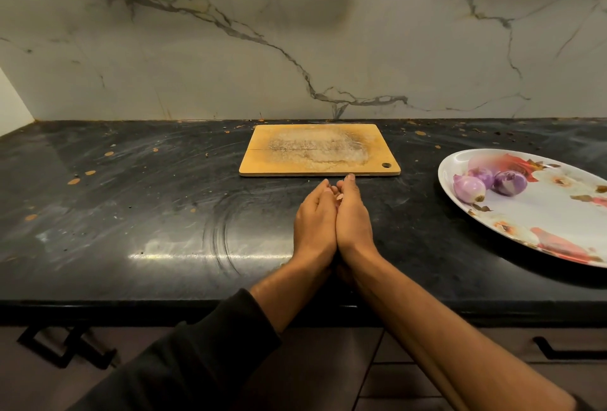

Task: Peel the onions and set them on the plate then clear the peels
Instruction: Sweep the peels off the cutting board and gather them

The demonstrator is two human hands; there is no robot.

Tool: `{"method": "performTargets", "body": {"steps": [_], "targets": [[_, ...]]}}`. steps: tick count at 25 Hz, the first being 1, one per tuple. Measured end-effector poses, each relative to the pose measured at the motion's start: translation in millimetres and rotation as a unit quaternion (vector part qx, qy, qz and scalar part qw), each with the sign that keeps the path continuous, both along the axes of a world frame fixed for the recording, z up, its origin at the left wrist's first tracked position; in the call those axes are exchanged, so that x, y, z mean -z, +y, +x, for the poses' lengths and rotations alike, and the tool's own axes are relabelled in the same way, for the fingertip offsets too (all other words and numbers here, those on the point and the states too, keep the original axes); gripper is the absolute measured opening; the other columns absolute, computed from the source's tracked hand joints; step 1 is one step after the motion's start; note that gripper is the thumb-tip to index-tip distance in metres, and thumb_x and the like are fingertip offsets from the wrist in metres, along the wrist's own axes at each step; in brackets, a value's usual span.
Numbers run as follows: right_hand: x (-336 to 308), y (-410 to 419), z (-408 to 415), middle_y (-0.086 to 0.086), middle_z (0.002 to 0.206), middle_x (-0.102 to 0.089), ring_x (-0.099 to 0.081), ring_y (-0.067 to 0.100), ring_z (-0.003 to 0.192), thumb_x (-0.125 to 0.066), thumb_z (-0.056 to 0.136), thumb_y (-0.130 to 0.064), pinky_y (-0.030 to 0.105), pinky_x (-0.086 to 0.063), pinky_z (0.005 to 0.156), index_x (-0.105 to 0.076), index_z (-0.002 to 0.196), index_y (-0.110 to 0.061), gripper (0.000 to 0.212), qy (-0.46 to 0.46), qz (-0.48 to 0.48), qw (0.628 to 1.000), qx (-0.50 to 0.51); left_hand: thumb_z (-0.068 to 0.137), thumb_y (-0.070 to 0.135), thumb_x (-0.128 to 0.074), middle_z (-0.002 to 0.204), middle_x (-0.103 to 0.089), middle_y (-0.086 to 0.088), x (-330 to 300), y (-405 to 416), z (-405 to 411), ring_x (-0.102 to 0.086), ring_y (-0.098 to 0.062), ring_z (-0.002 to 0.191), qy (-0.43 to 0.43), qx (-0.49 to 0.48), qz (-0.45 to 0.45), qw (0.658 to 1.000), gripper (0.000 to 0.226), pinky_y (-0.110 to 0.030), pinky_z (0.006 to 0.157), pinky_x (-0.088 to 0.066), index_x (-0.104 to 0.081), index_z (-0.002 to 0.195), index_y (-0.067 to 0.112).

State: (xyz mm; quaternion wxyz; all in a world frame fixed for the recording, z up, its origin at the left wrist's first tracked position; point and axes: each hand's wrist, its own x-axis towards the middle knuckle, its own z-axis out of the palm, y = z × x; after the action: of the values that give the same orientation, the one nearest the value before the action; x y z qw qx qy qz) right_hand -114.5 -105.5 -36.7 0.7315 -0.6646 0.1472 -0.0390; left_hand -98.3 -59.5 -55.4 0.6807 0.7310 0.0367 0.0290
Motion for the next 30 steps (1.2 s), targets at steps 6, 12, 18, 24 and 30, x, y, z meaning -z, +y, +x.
{"method": "performTargets", "body": {"steps": [6, 12, 18, 24, 30], "targets": [[-11, 11, 1, 0.001, 0.116, -0.068, -0.065, 0.015, 0.105, -0.04, 0.106, -0.034, 0.031, -0.055, 0.09, -0.065, 0.123, -0.023, 0.032, -0.006, 0.089, 0.993, 0.078, 0.099, 0.026, -0.052, 0.1, -0.076, -0.007, -14, 7, 2, -0.072, -0.02, 0.098, 0.094, -0.069, -0.215, 0.97, 0.028, -0.036, 0.089, -0.058, -0.073, 0.11, 0.011], [-15, 19, 6, 0.009, 0.094, -0.074, -0.073, 0.02, 0.085, -0.055, 0.102, -0.02, 0.029, -0.06, 0.067, -0.074, 0.101, -0.011, 0.02, 0.026, 0.226, 0.967, 0.115, 0.097, 0.02, -0.06, 0.103, -0.075, -0.011, -24, 16, -1, -0.072, -0.023, 0.095, 0.139, -0.084, -0.349, 0.923, 0.021, -0.033, 0.082, -0.059, -0.072, 0.109, 0.009], [-19, 23, 6, 0.012, 0.093, -0.075, -0.074, 0.022, 0.084, -0.062, 0.095, -0.006, 0.028, -0.061, 0.065, -0.074, 0.101, -0.007, 0.014, 0.0, 0.29, 0.951, 0.104, 0.093, 0.018, -0.064, 0.099, -0.076, -0.012, -23, 21, 1, -0.074, -0.021, 0.088, 0.127, -0.079, -0.427, 0.892, 0.02, -0.032, 0.079, -0.06, -0.074, 0.103, 0.004], [-24, 29, 8, 0.014, 0.095, -0.076, -0.075, 0.023, 0.089, -0.062, 0.096, -0.006, 0.031, -0.063, 0.075, -0.075, 0.101, -0.004, 0.014, -0.028, 0.257, 0.961, 0.095, 0.09, 0.017, -0.068, 0.102, -0.075, -0.012, -22, 25, 9, -0.074, -0.02, 0.089, 0.118, -0.046, -0.486, 0.865, 0.019, -0.031, 0.078, -0.057, -0.074, 0.102, 0.004], [-33, 32, 11, 0.011, 0.09, -0.077, -0.075, 0.021, 0.083, -0.061, 0.096, -0.007, 0.03, -0.062, 0.071, -0.076, 0.092, -0.006, 0.016, -0.041, 0.282, 0.956, 0.071, 0.092, 0.015, -0.063, 0.108, -0.074, -0.013, -28, 32, 13, -0.072, -0.022, 0.096, 0.096, -0.048, -0.503, 0.858, 0.025, -0.032, 0.084, -0.057, -0.072, 0.113, 0.006]]}}
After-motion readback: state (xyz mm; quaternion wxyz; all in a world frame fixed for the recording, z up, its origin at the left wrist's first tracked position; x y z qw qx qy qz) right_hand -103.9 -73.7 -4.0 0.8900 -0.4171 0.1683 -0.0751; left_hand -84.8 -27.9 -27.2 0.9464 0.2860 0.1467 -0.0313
